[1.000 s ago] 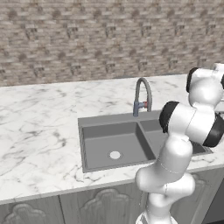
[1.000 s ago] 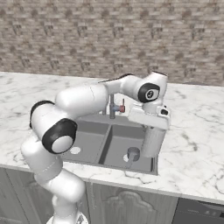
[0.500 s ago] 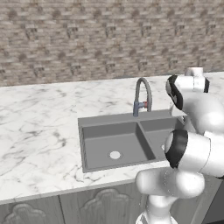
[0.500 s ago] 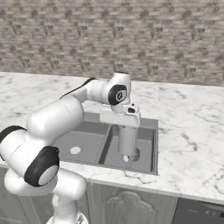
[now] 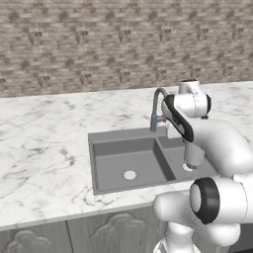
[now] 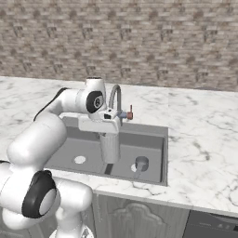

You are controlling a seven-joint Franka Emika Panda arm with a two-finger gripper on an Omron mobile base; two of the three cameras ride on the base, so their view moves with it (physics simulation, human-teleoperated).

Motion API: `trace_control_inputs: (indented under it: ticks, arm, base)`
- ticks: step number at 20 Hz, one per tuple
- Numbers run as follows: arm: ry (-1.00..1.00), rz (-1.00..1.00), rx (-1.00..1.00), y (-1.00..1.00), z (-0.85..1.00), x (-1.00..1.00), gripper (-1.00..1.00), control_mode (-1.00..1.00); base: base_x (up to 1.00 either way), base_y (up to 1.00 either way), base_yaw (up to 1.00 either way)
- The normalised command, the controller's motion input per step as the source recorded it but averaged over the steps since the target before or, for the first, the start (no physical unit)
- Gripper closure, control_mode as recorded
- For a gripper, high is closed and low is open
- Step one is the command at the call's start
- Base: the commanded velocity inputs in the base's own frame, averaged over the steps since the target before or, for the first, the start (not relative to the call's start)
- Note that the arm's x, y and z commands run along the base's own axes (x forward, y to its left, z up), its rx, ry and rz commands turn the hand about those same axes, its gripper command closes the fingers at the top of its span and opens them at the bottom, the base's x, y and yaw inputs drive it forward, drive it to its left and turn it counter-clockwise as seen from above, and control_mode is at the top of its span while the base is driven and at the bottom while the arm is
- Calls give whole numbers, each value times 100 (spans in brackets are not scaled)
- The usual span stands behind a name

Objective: Move any existing items from the left basin to the right basin for drying. Then move the glass cup from the counter to the left basin of the sink for washing.

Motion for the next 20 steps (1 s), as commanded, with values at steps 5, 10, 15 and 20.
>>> trace_control_inputs:
  ticks: [5, 10, 15, 20]
  arm:
    - [0, 1, -2, 88, 0, 3, 100, -100]
    - [0, 2, -1, 84, 0, 16, 100, -100]
    - [2, 2, 0, 70, -5, 35, 100, -100]
    - [2, 2, 0, 58, -14, 49, 100, -100]
  base:
    - [0, 0, 0]
    - [0, 0, 0]
    - [0, 0, 0]
    - [0, 0, 0]
